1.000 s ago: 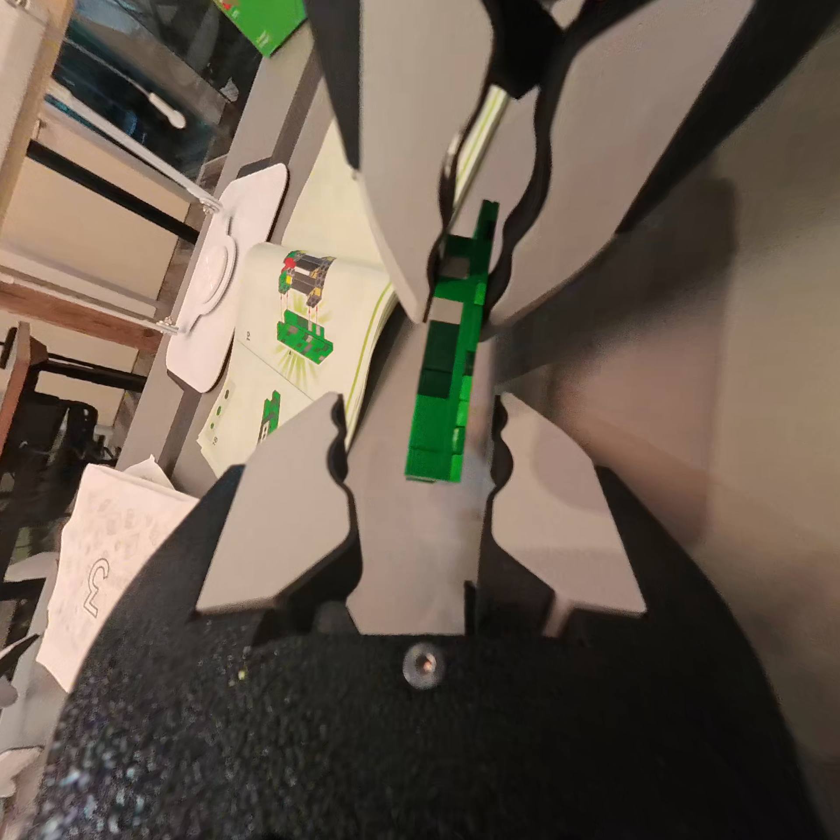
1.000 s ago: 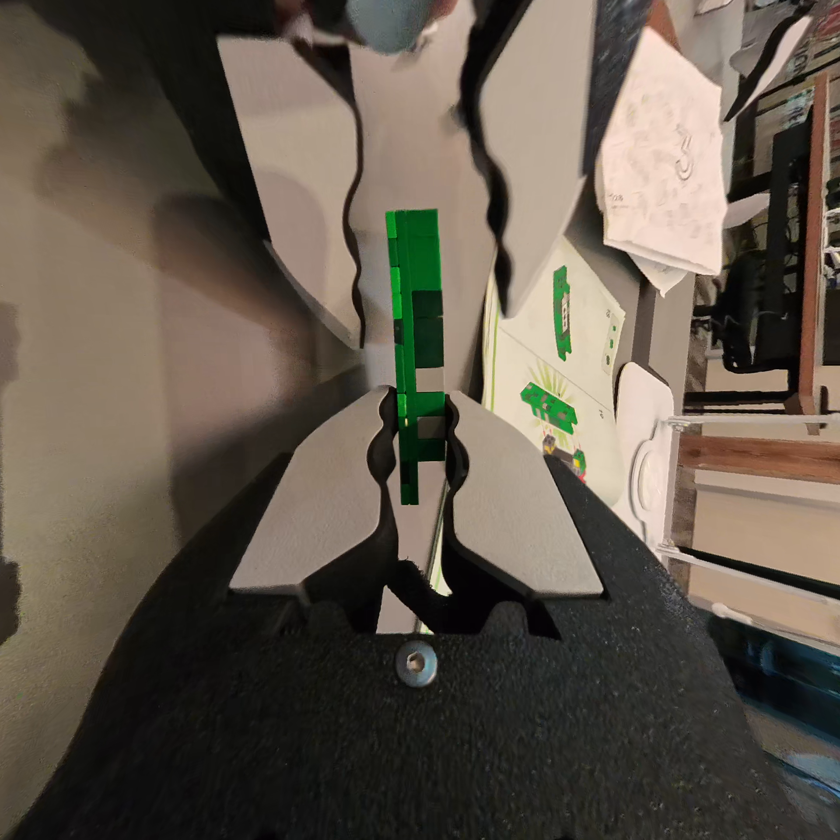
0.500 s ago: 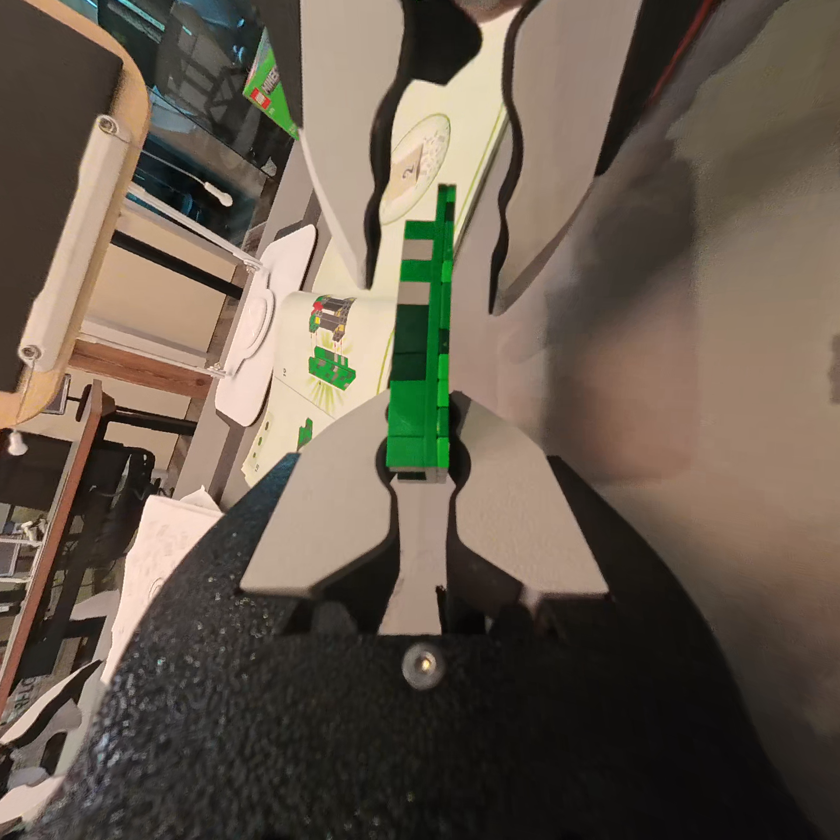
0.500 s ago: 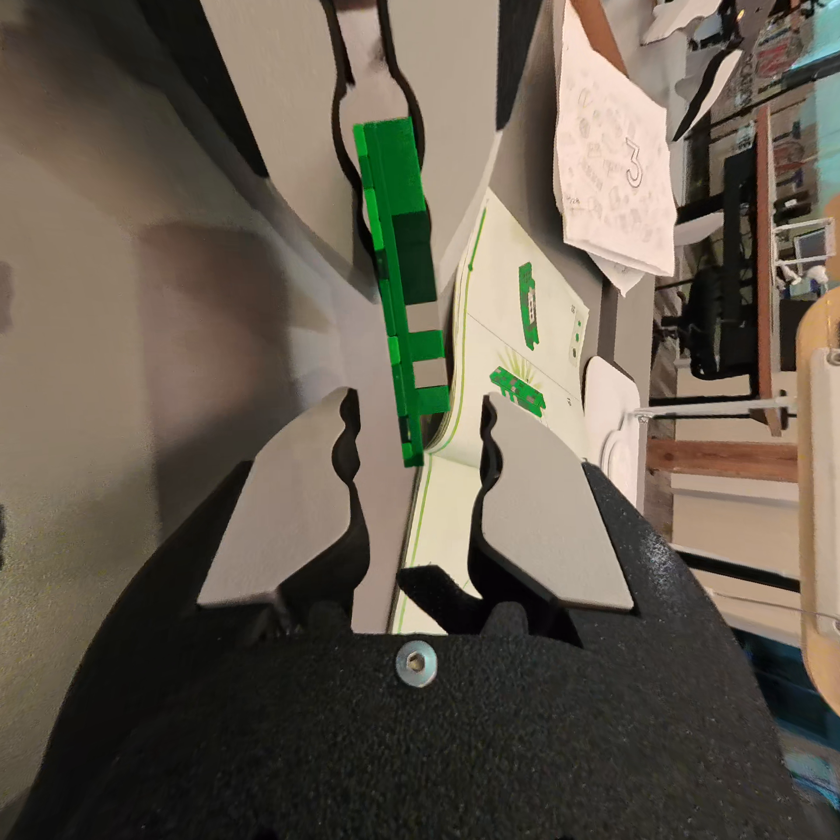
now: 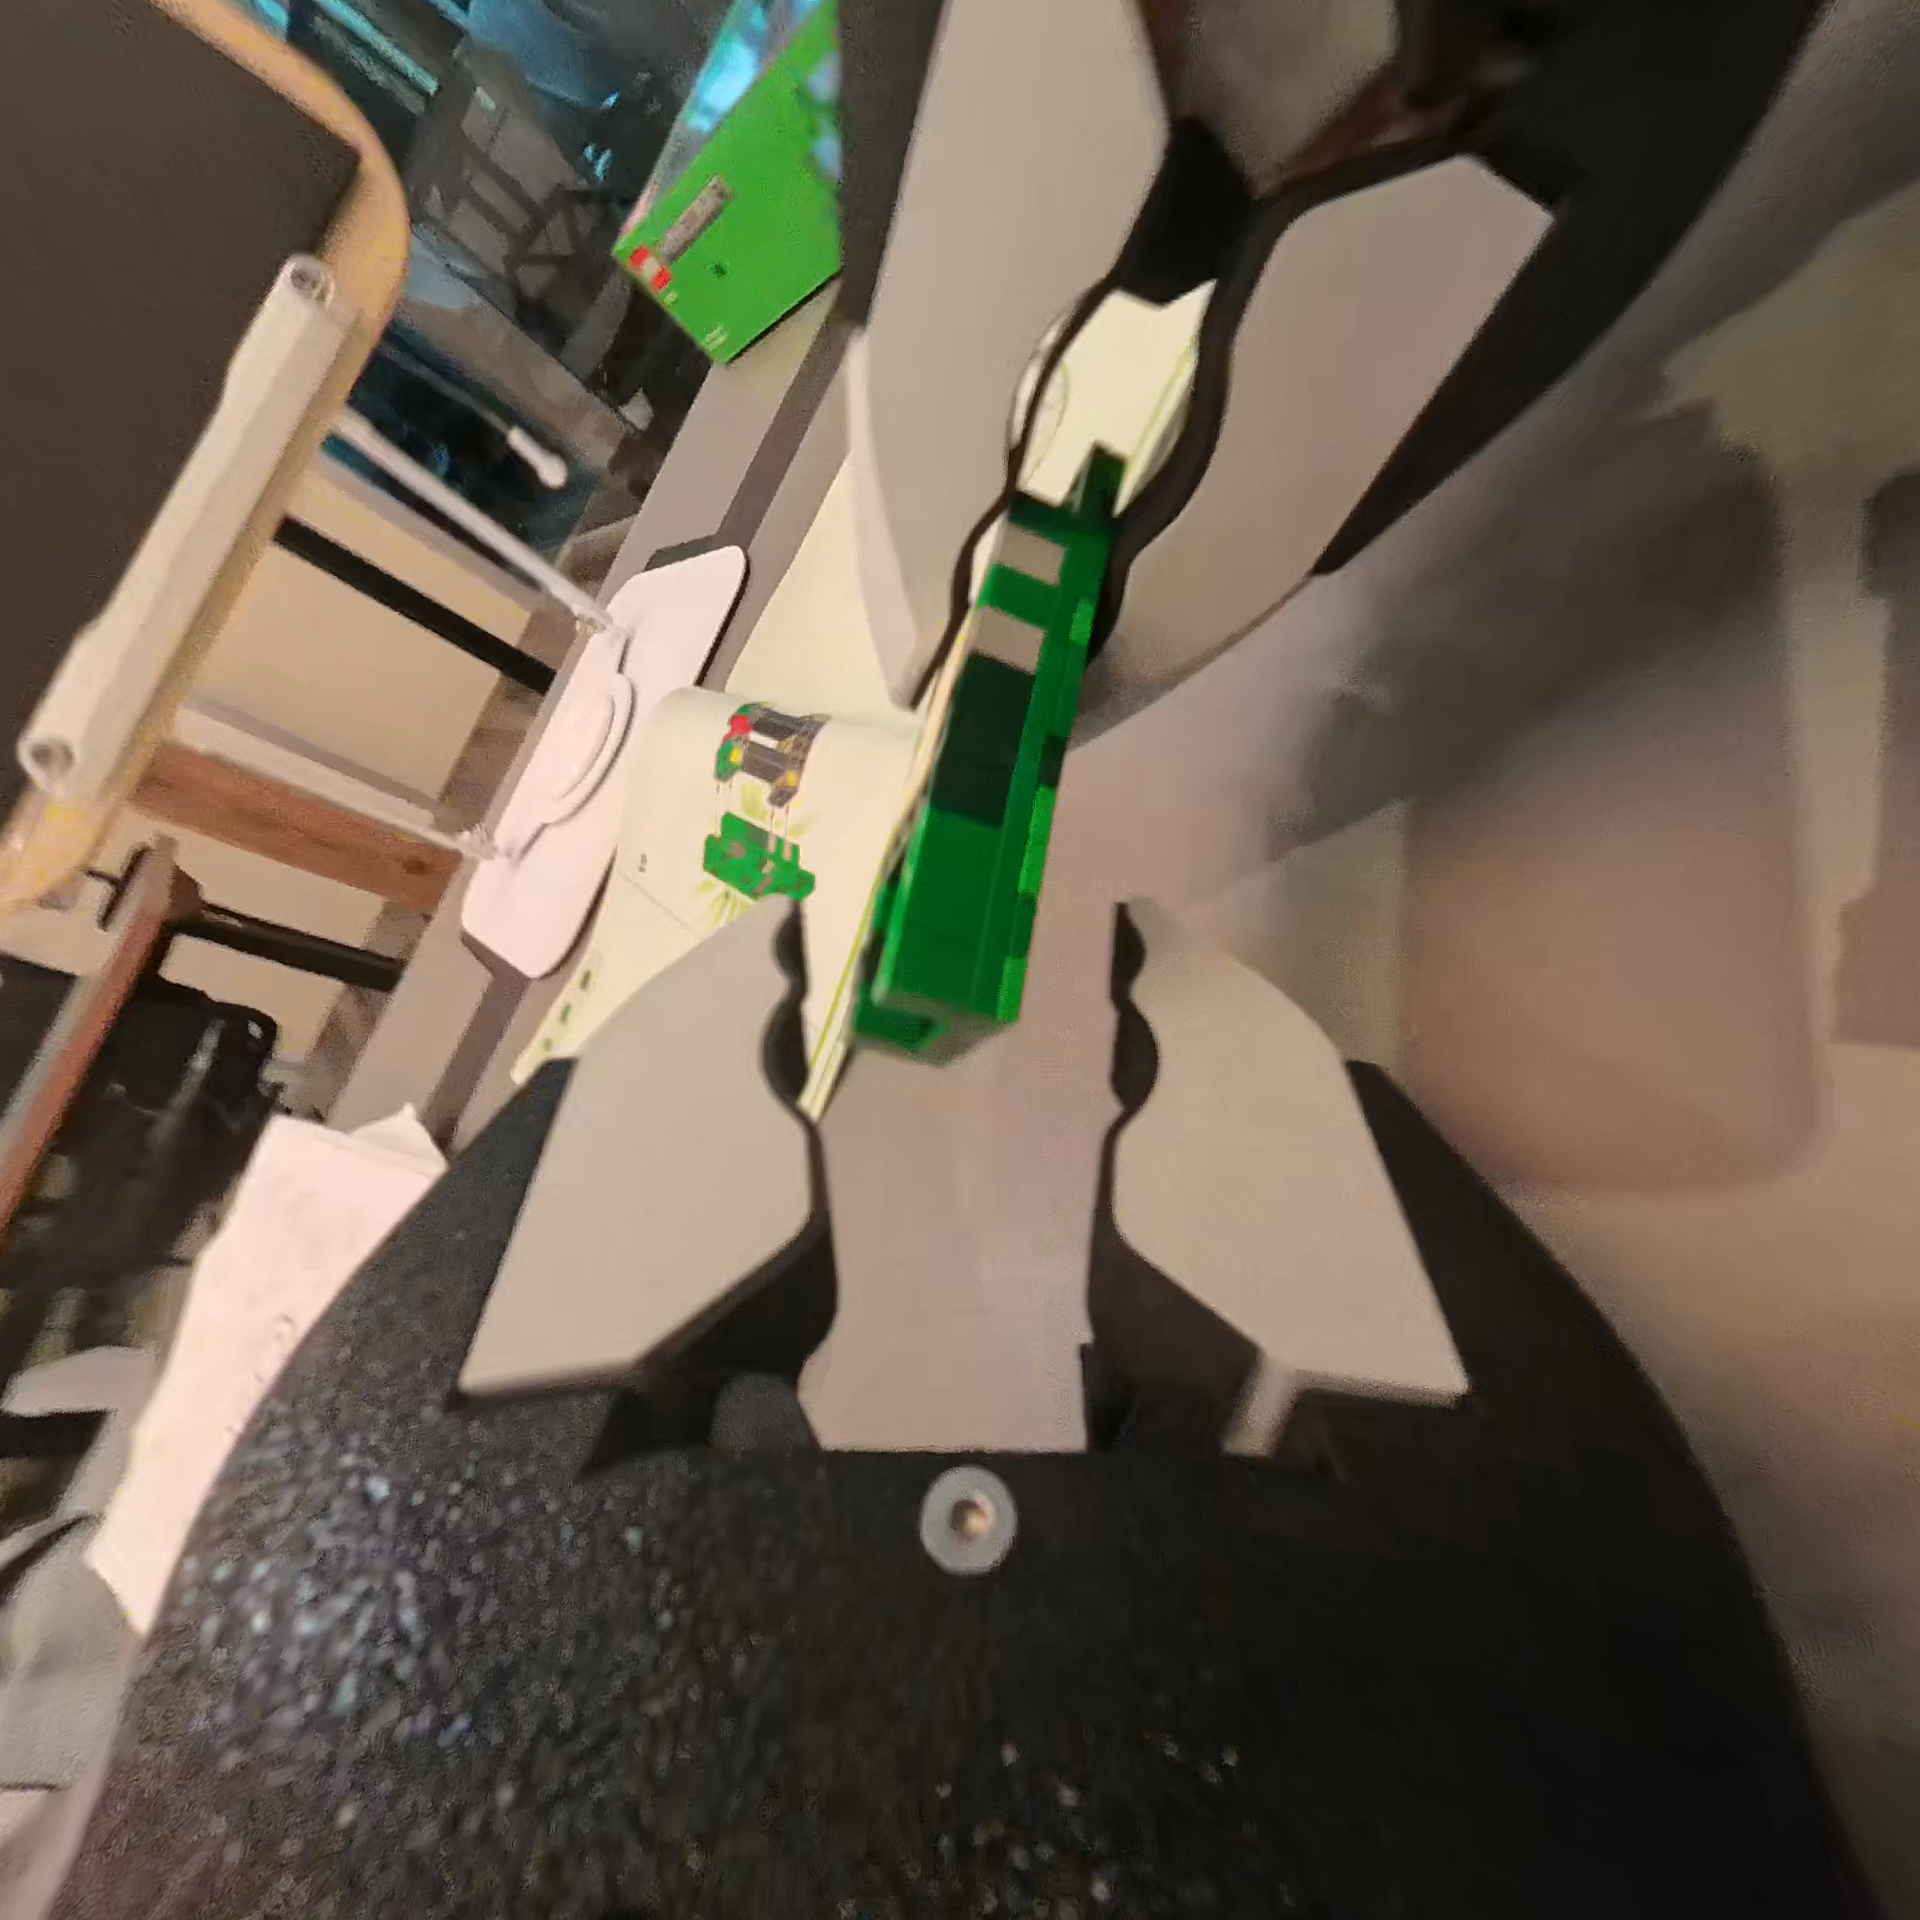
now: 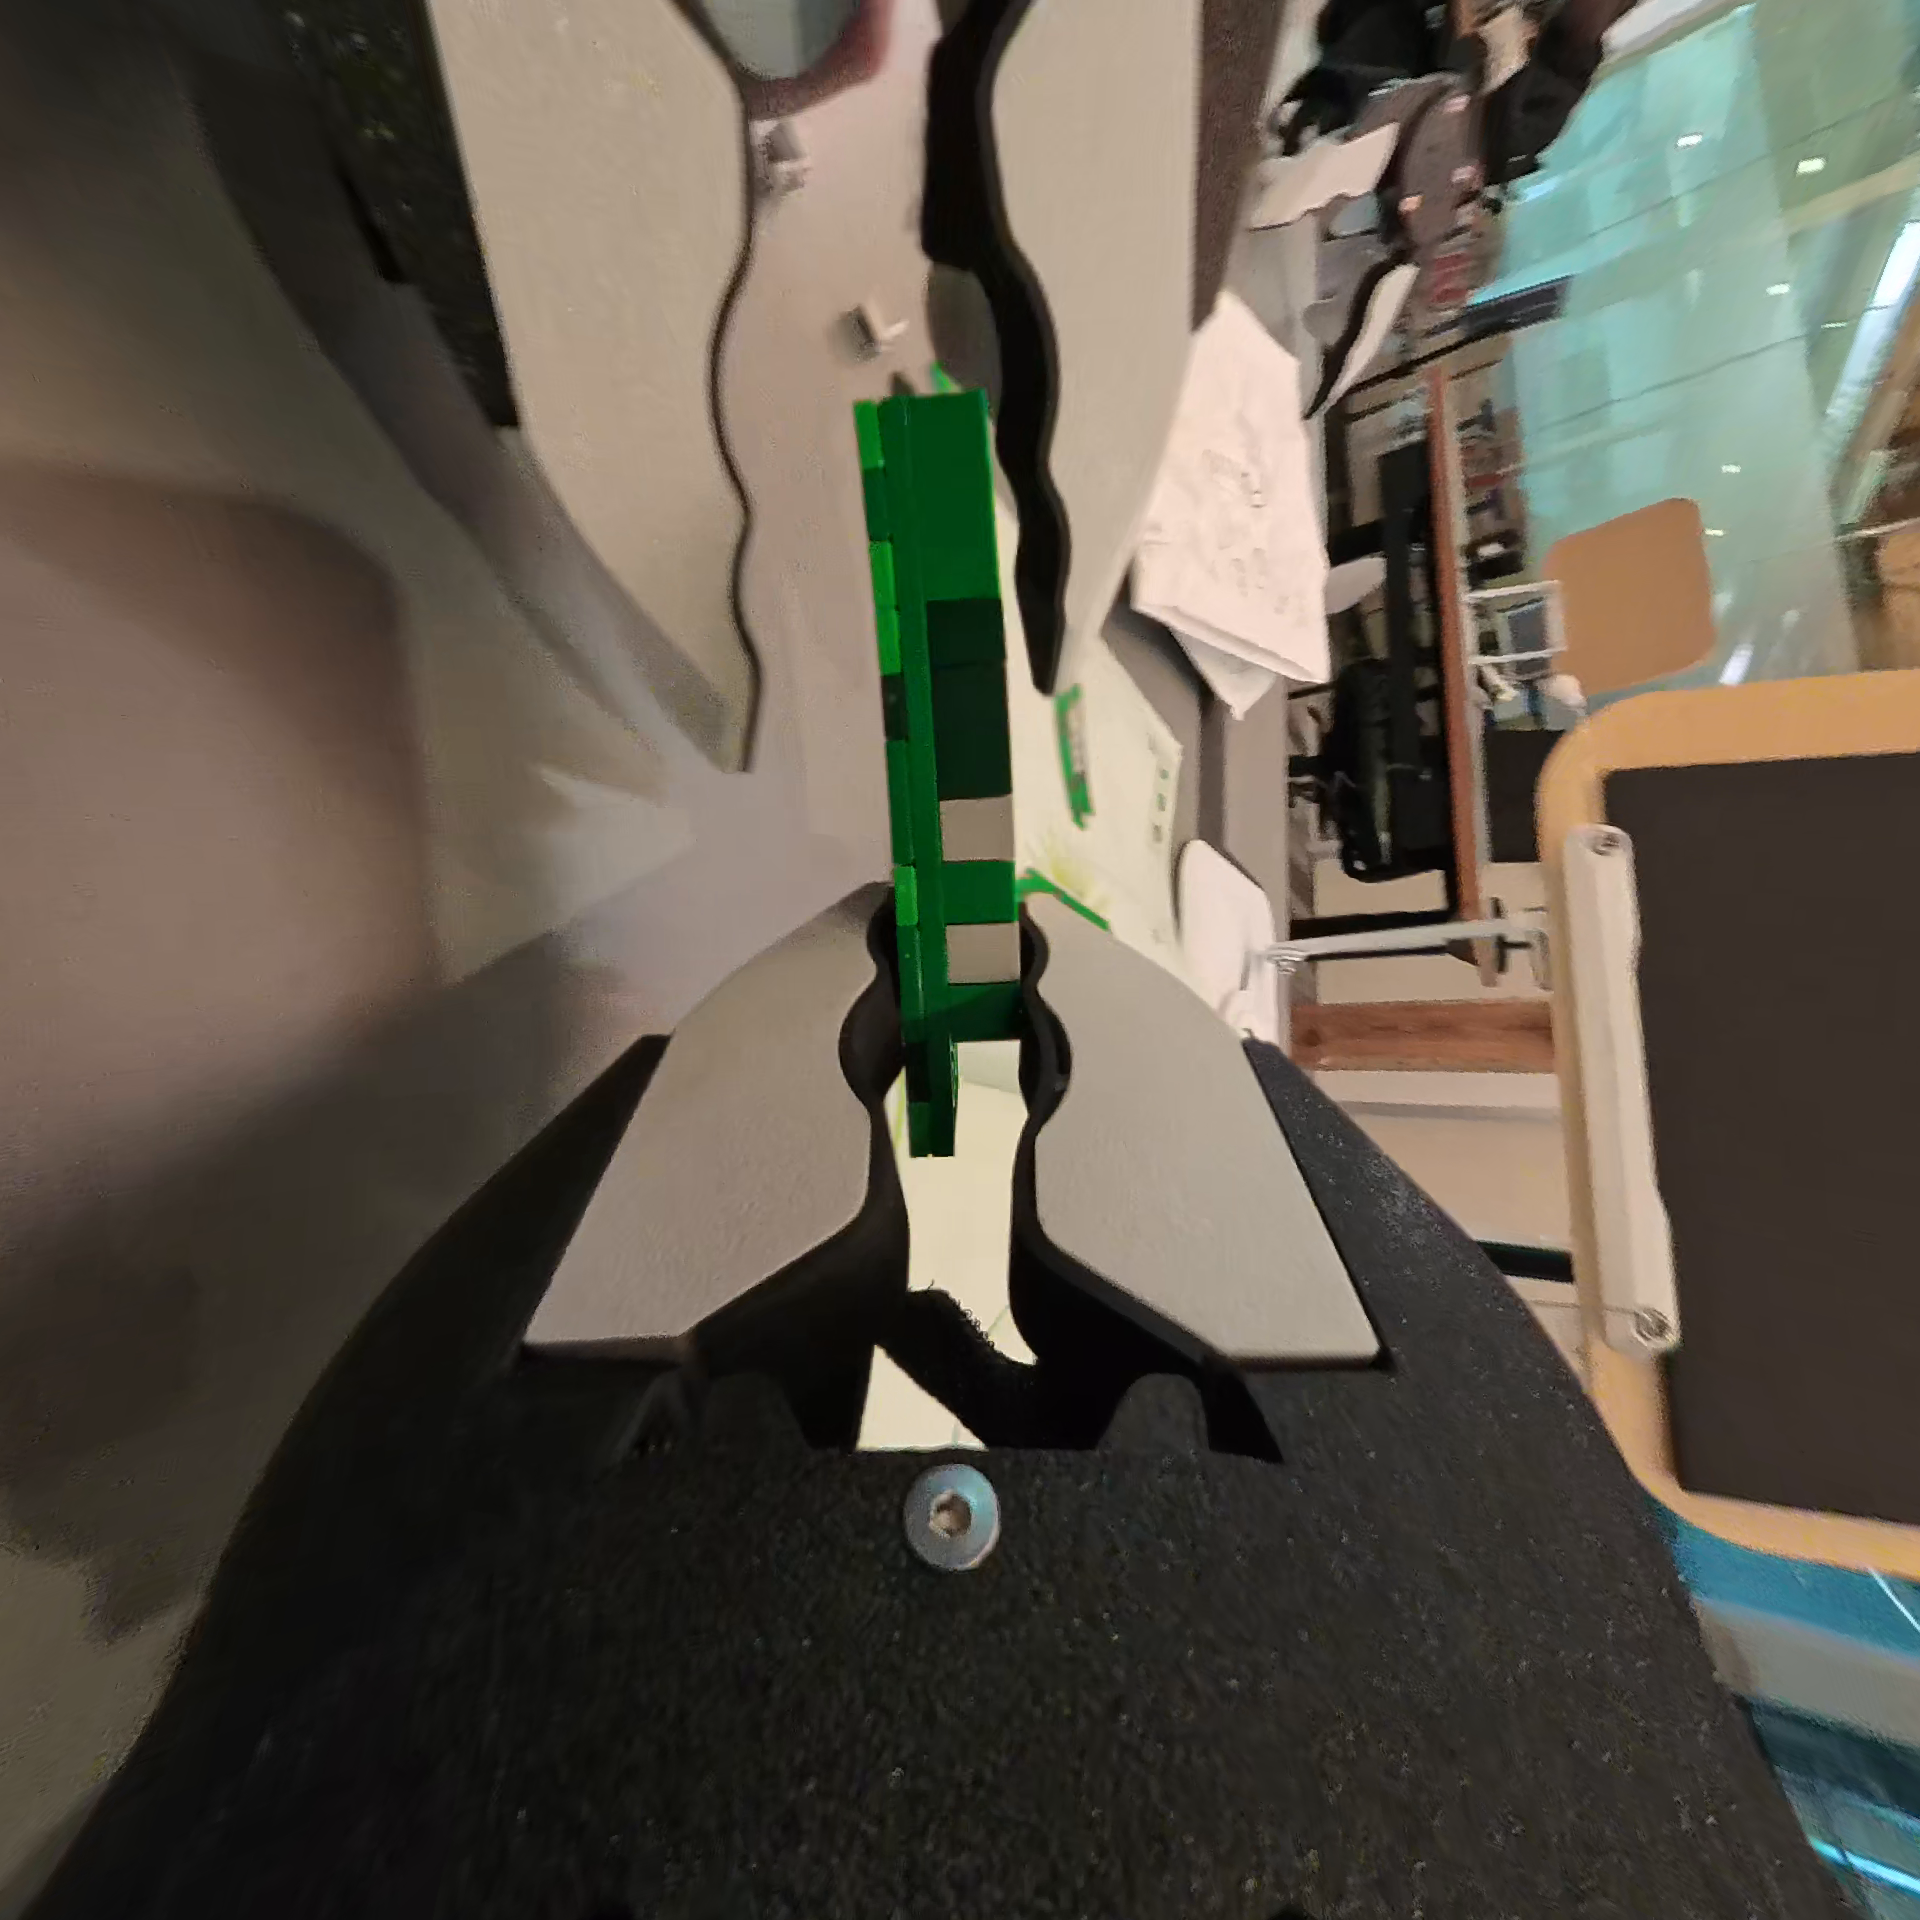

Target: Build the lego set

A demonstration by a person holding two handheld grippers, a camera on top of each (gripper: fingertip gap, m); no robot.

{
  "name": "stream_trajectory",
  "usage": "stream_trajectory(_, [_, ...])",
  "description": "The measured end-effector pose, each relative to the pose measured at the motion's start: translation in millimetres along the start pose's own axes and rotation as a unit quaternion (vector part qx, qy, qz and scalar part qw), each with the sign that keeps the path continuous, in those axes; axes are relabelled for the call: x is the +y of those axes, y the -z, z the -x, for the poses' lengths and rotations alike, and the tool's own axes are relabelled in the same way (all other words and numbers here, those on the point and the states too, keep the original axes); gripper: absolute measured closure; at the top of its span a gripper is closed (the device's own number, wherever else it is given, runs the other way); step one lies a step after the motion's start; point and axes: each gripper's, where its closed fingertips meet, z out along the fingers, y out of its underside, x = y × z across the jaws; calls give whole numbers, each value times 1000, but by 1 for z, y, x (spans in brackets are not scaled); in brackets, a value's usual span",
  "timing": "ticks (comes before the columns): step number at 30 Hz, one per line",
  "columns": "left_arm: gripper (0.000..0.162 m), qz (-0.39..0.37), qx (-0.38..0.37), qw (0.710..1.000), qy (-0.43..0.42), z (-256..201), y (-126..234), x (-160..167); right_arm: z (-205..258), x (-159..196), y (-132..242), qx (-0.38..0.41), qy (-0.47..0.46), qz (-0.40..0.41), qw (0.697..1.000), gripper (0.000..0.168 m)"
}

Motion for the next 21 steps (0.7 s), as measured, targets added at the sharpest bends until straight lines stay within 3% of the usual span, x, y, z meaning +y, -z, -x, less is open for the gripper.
stream_trajectory(2, [93,-14,9,999,52,4,2,-1,-10,-2,4,27,-19,-13,999,151])
stream_trajectory(5, [97,-78,44,986,140,5,6,-16,-27,-11,12,66,-47,-45,996,151])
stream_trajectory(10, [99,-217,97,937,254,12,23,-53,-40,-36,26,80,-86,-114,987,151])
stream_trajectory(14, [105,-300,64,933,190,22,47,-67,-32,-58,42,5,-106,-199,974,151])
stream_trajectory(17, [121,-365,57,921,121,18,72,-86,-24,-71,55,-57,-123,-256,957,151])
stream_trajectory(21, [134,-407,54,909,67,13,95,-103,-23,-75,62,-80,-133,-274,949,151])
